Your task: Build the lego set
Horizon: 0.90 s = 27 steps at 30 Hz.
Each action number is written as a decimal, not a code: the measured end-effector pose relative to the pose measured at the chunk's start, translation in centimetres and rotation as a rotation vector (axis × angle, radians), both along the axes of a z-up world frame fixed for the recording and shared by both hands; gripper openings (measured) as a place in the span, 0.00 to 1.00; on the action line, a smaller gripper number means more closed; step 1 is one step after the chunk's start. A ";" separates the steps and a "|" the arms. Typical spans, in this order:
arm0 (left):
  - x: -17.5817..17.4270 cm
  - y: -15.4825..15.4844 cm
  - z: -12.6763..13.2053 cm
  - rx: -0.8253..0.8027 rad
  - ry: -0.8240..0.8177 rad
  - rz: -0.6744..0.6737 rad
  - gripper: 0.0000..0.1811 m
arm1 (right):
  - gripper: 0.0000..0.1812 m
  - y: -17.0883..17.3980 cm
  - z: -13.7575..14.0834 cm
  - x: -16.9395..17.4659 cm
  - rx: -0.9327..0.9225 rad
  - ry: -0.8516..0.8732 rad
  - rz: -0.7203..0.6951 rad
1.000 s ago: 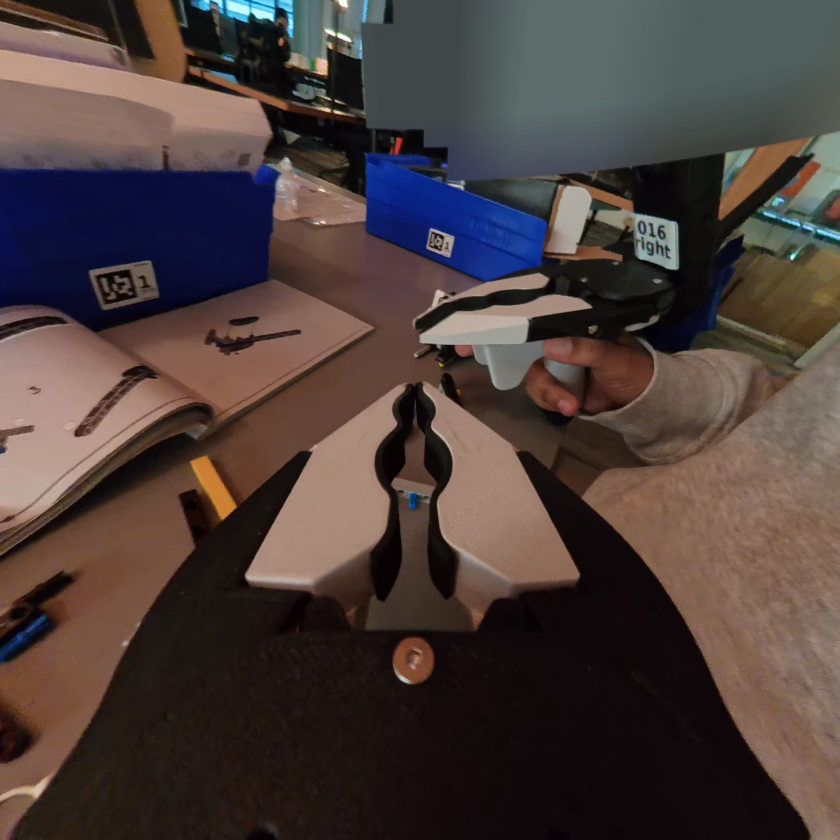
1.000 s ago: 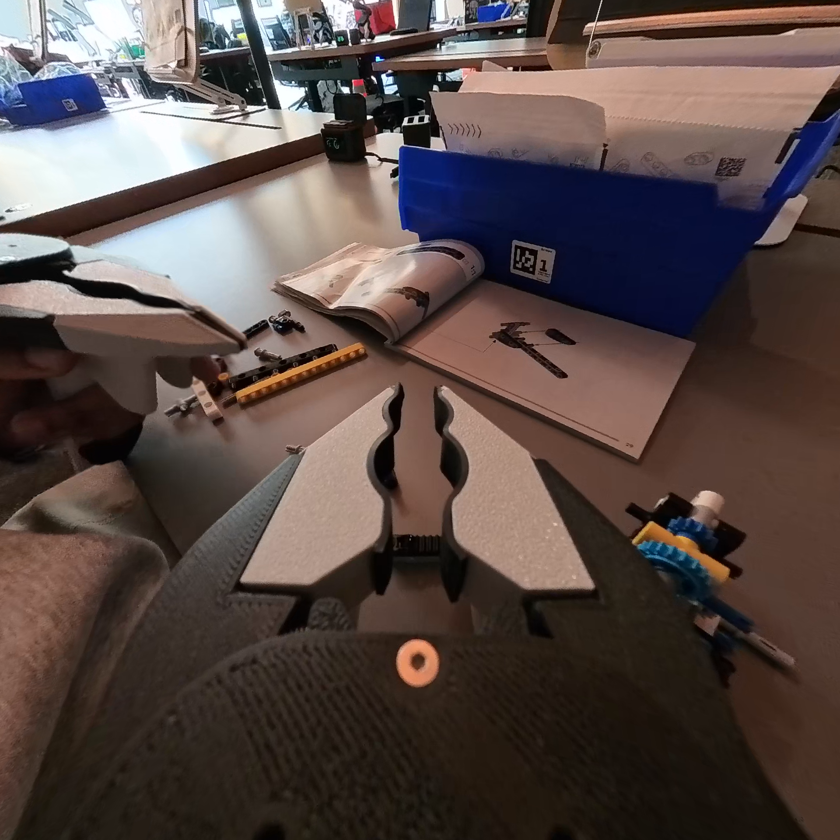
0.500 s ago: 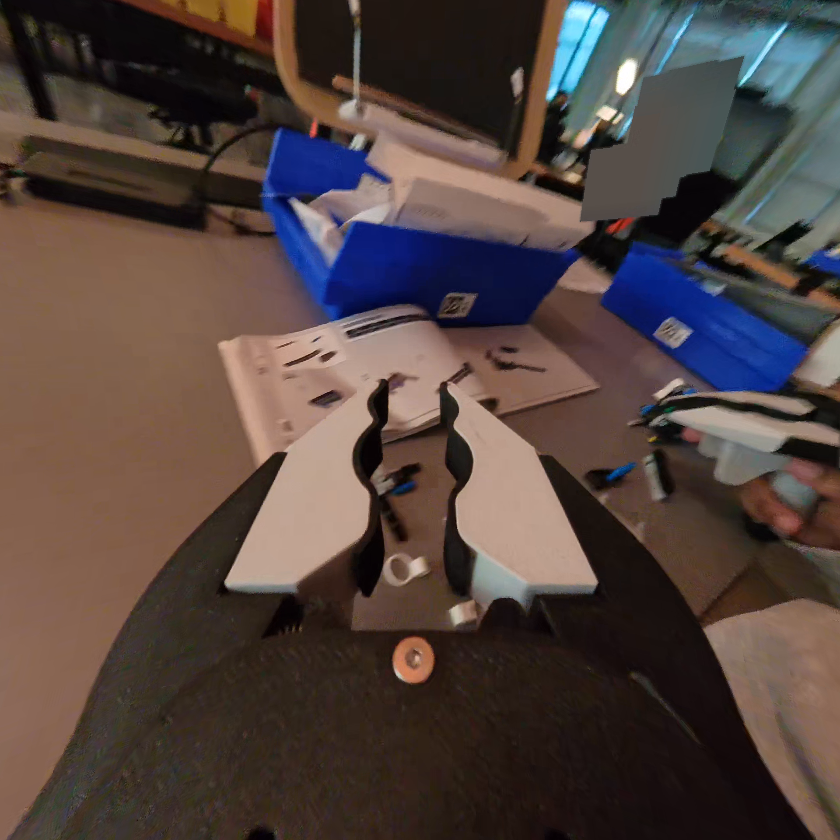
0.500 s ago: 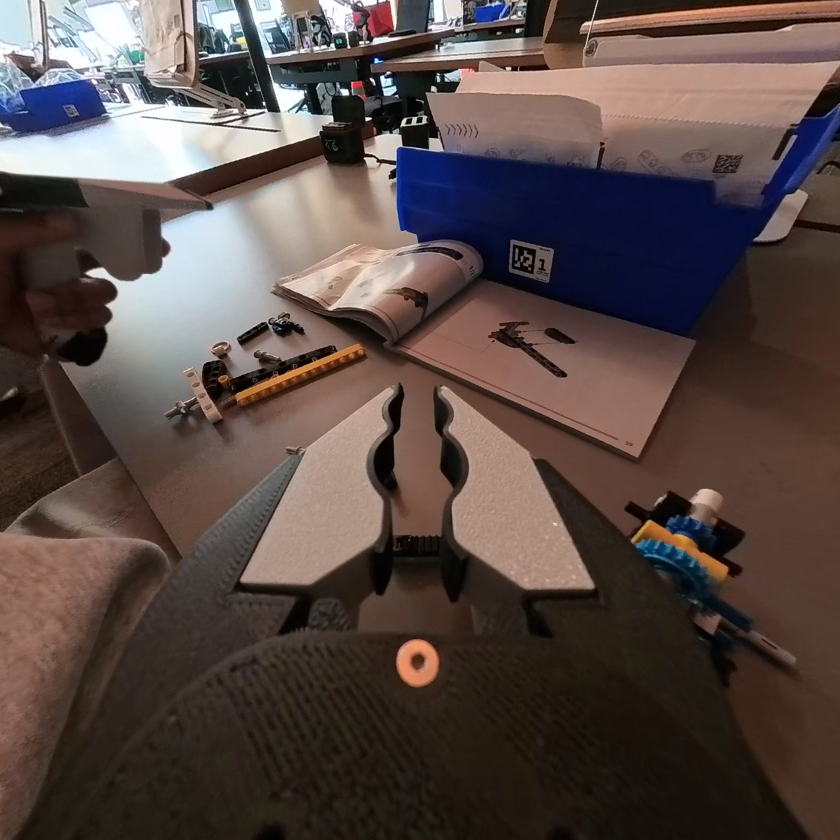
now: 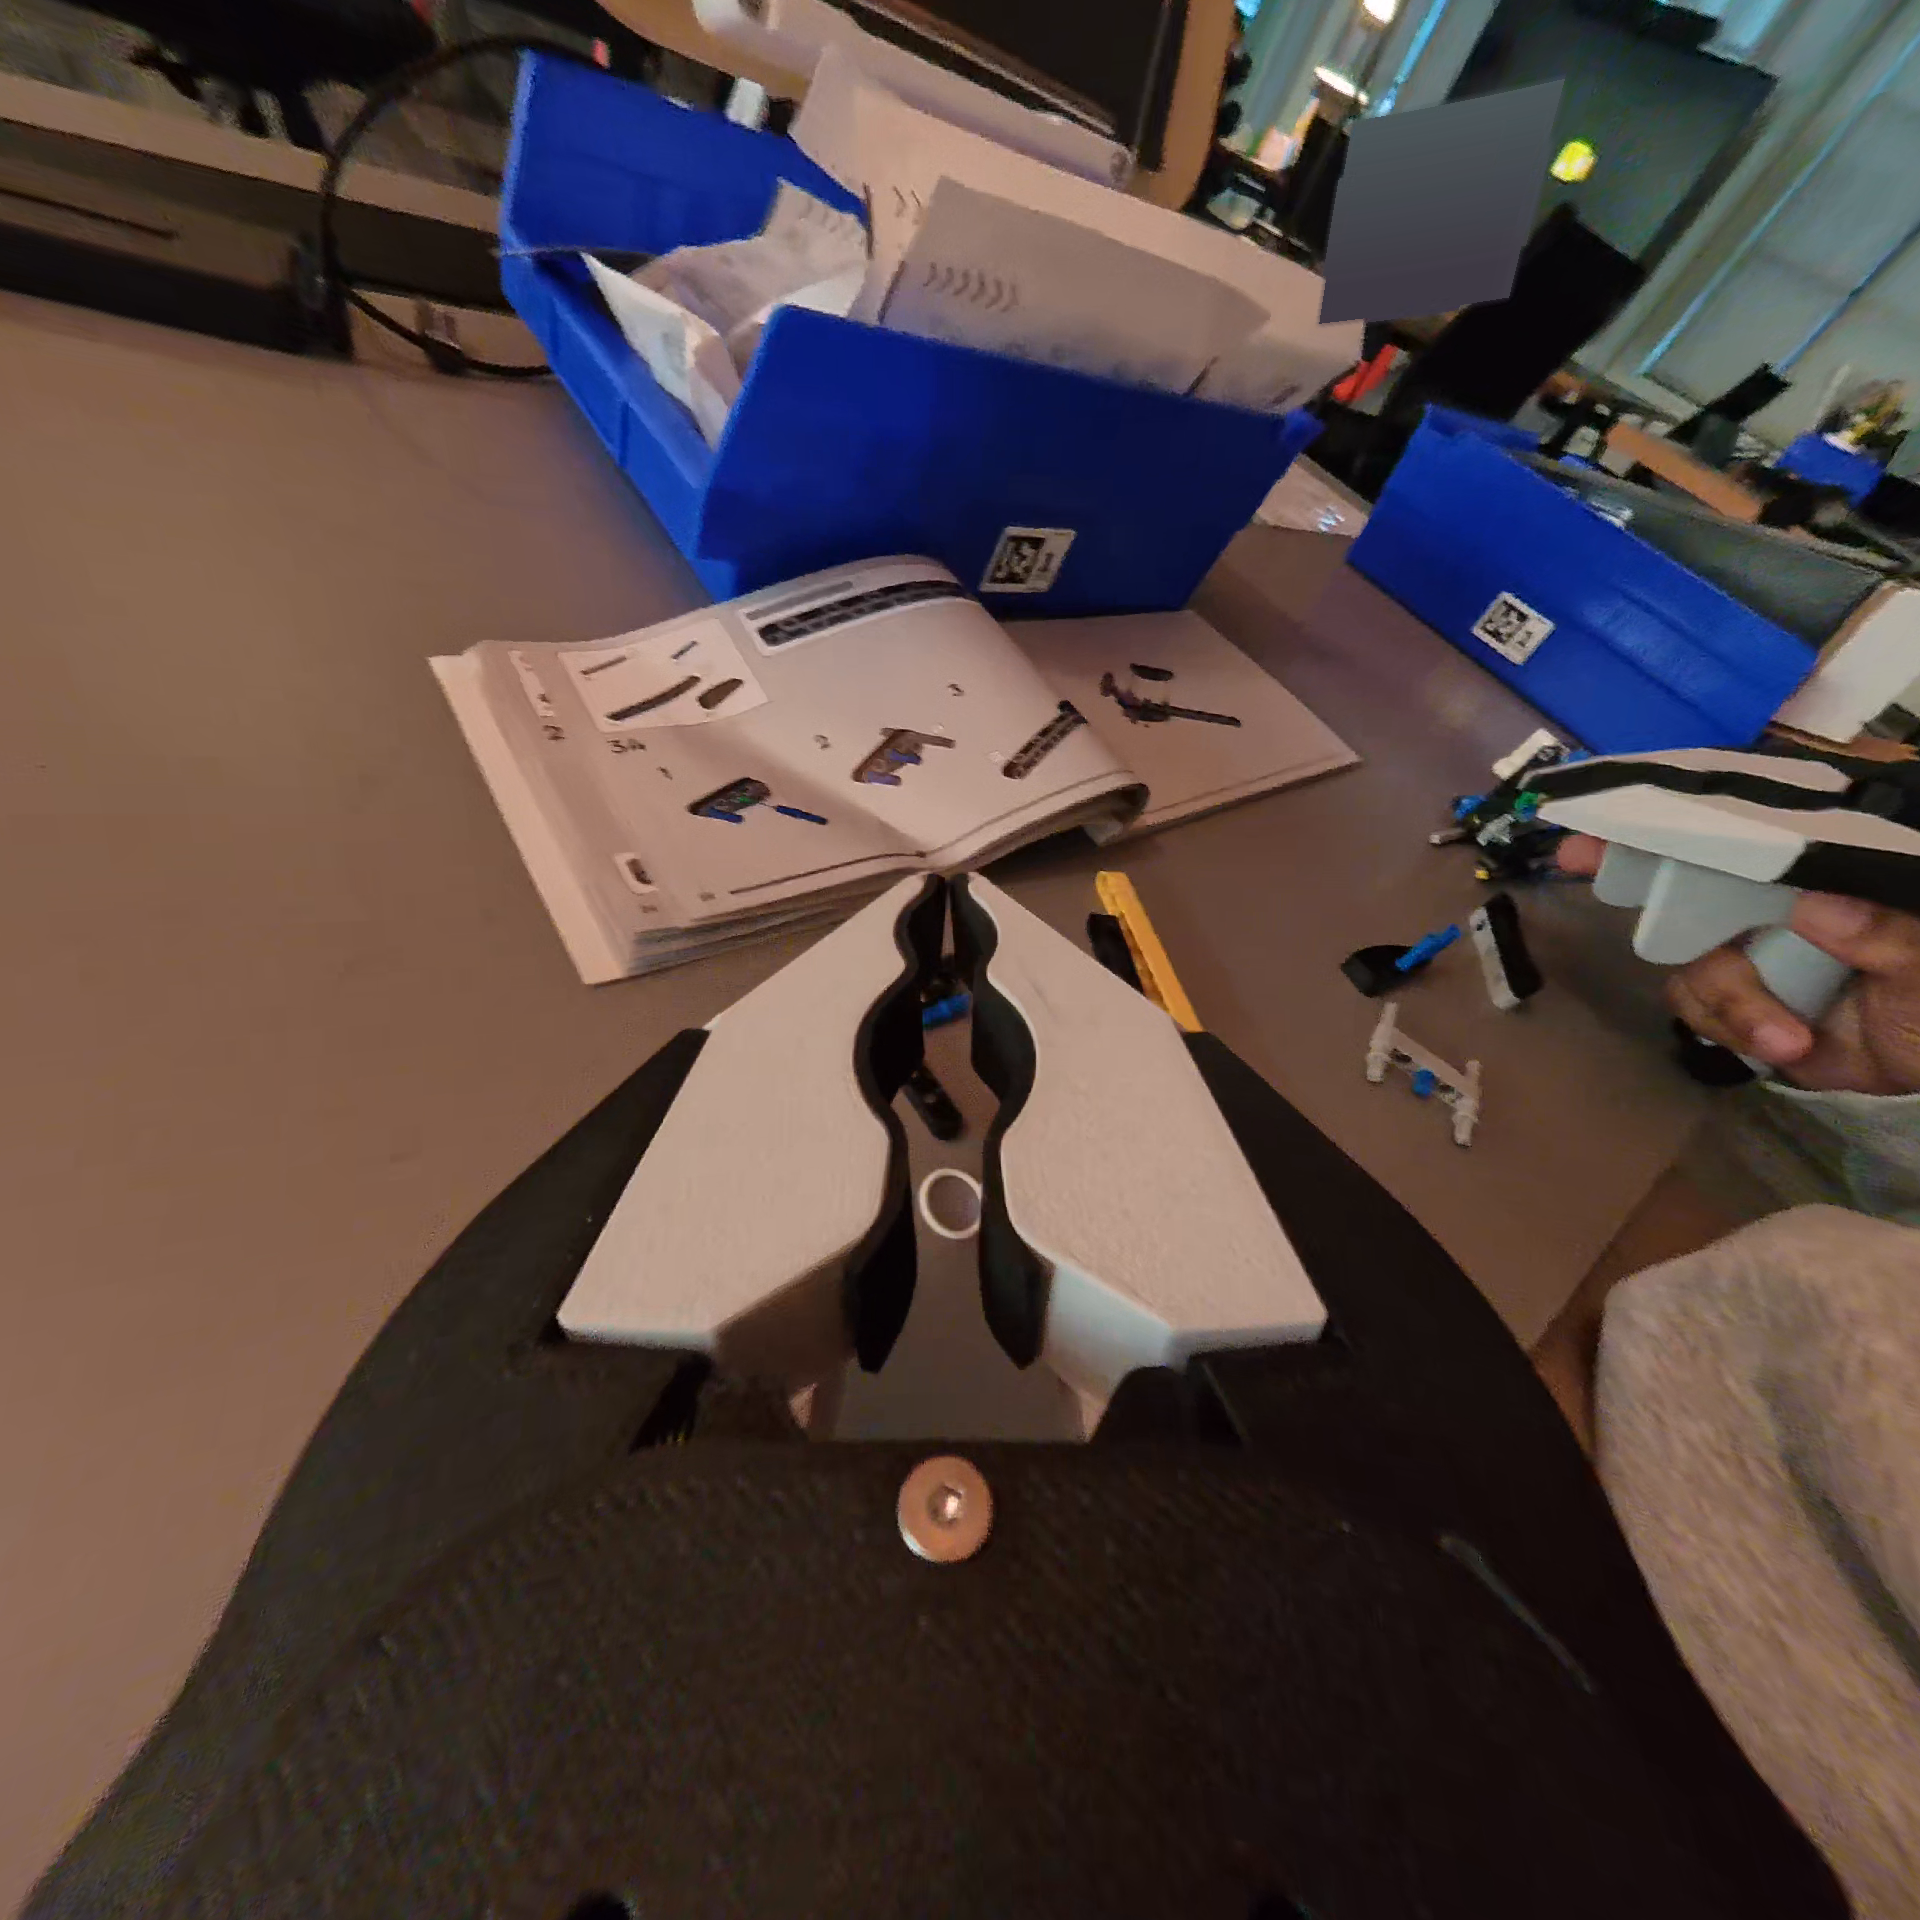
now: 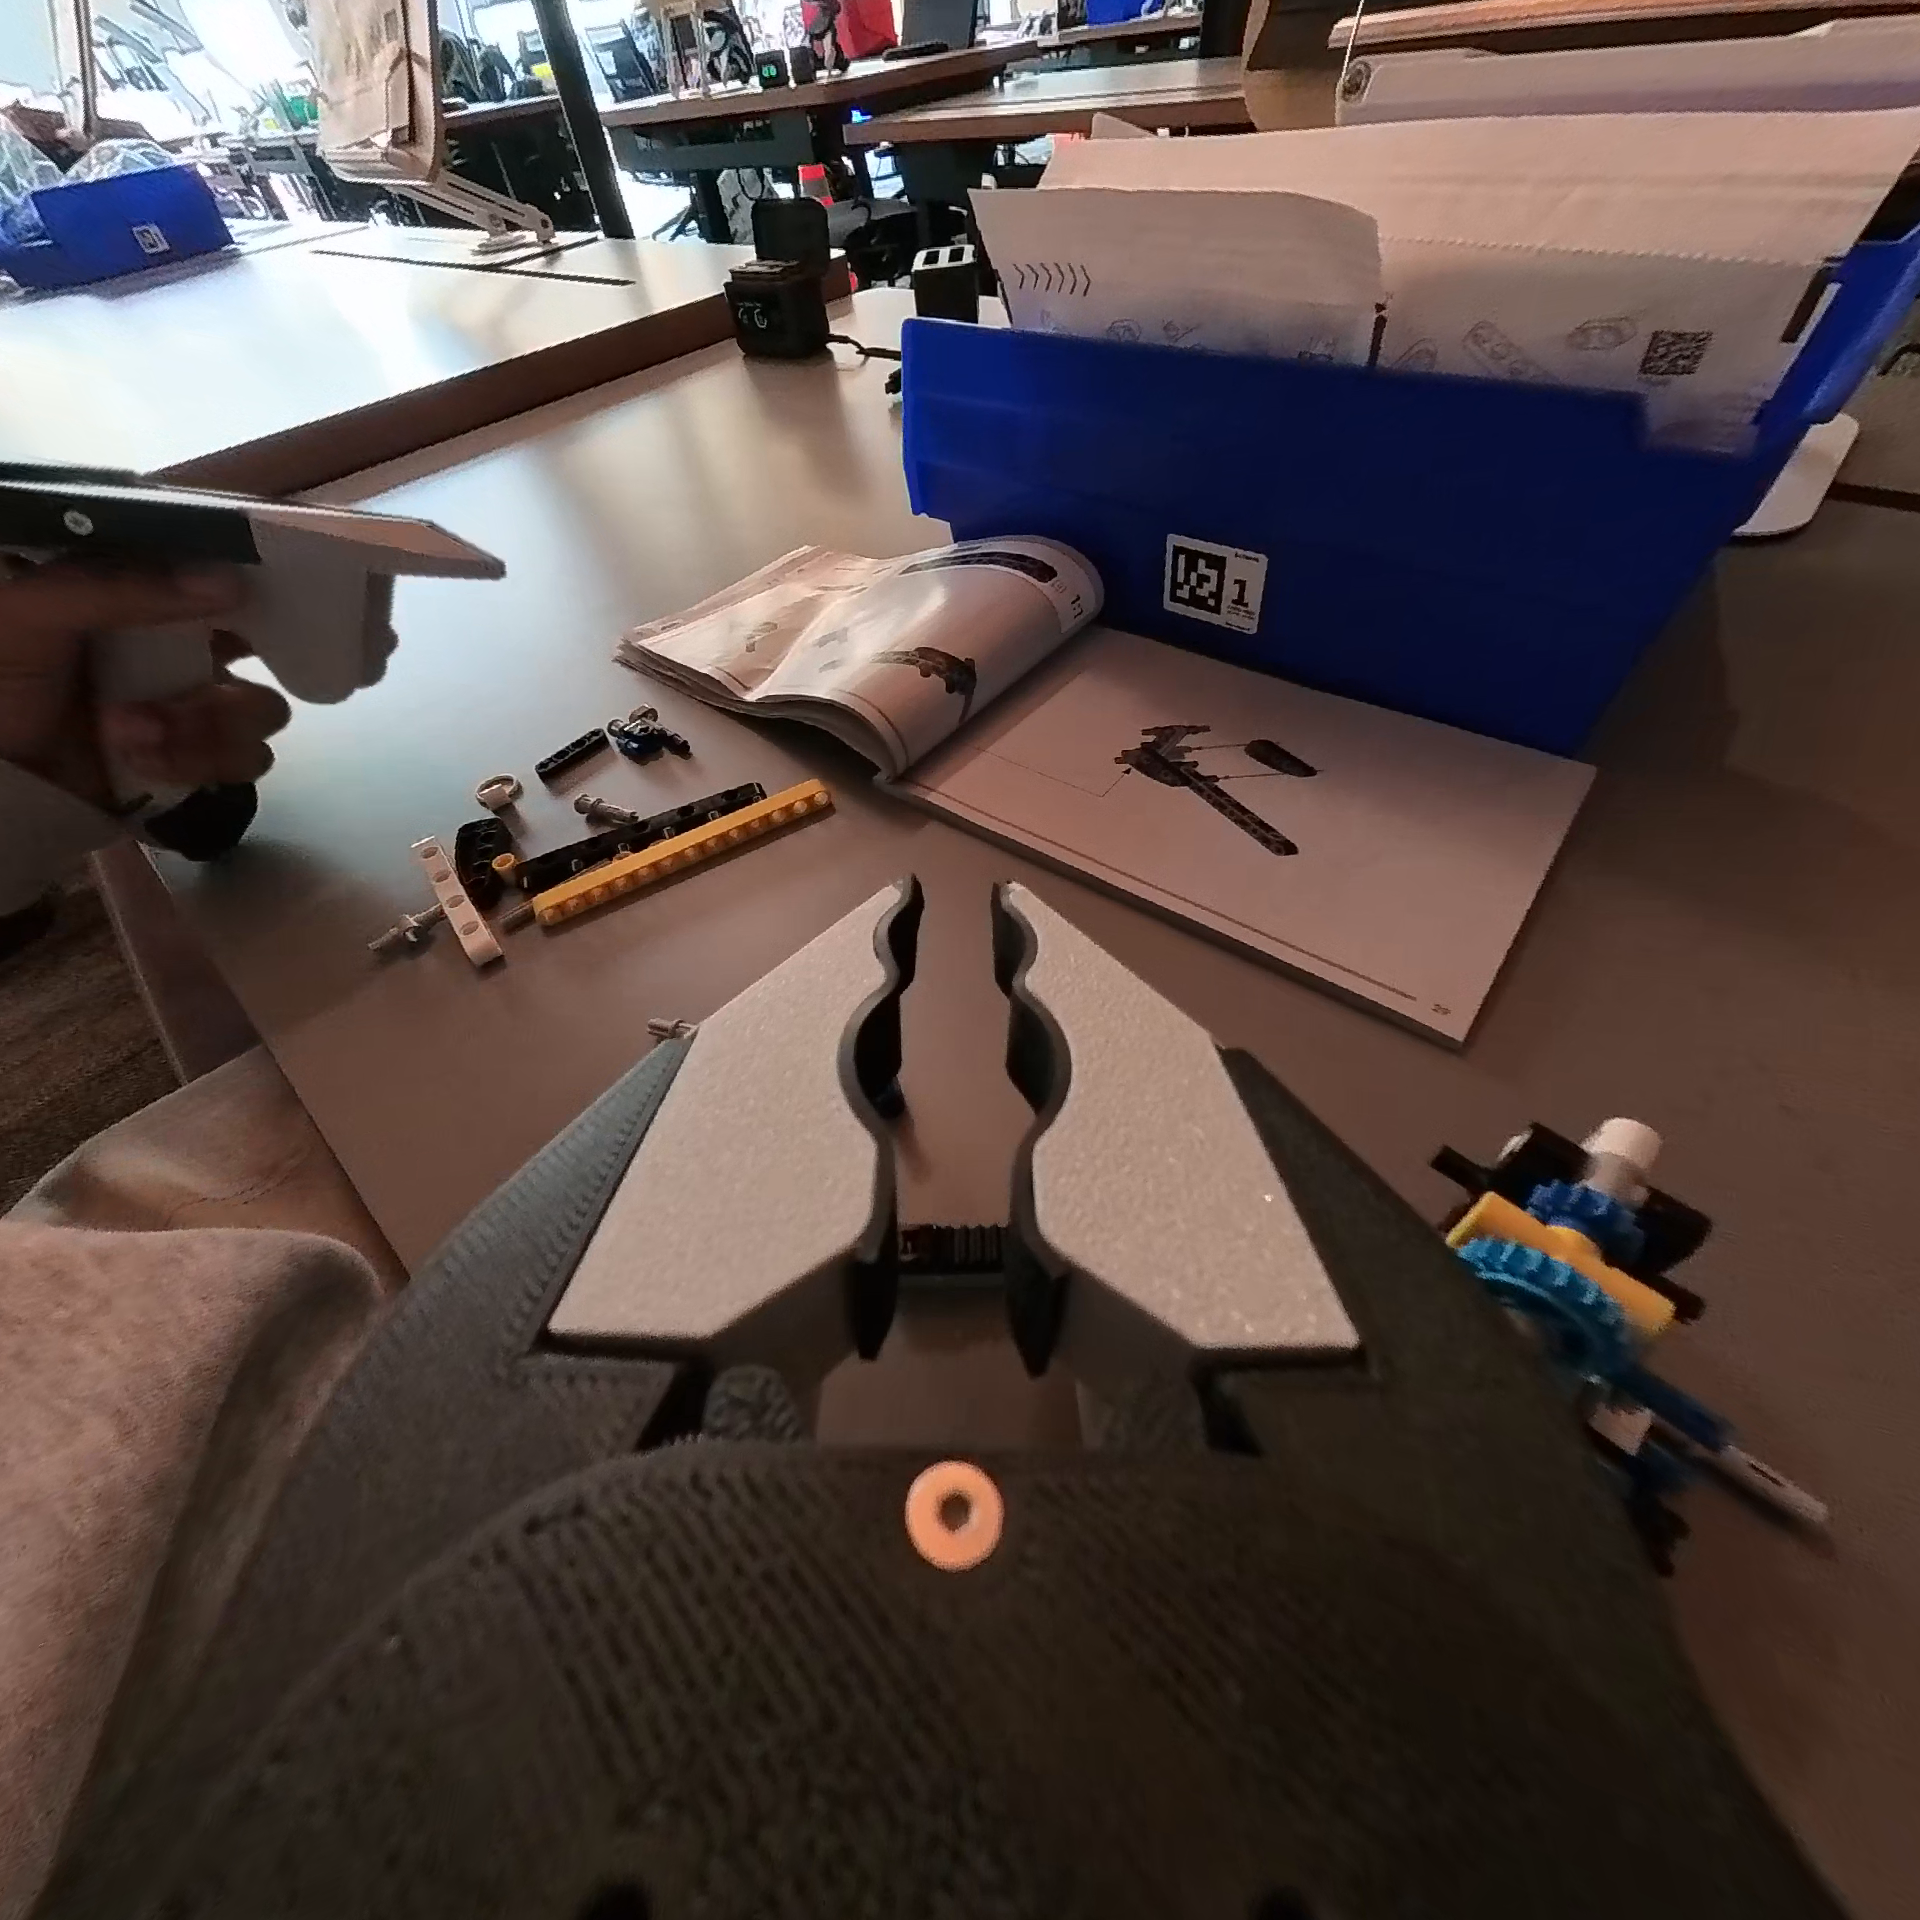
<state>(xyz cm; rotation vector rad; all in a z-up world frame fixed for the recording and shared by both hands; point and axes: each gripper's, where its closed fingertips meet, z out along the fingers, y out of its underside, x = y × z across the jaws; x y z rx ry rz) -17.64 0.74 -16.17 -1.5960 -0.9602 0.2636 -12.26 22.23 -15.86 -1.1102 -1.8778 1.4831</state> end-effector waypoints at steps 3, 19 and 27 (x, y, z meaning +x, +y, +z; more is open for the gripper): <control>0.5 1.1 -0.3 0.018 -0.038 -0.048 0.00 | 0.07 0.0 0.1 0.0 0.000 0.004 0.000; 1.0 2.3 -0.3 0.083 -0.081 -0.092 0.01 | 0.07 -0.2 0.0 0.2 0.016 0.012 0.008; 0.8 1.9 0.3 0.088 -0.039 -0.047 0.00 | 0.15 -8.8 0.4 2.9 -0.044 -0.117 0.171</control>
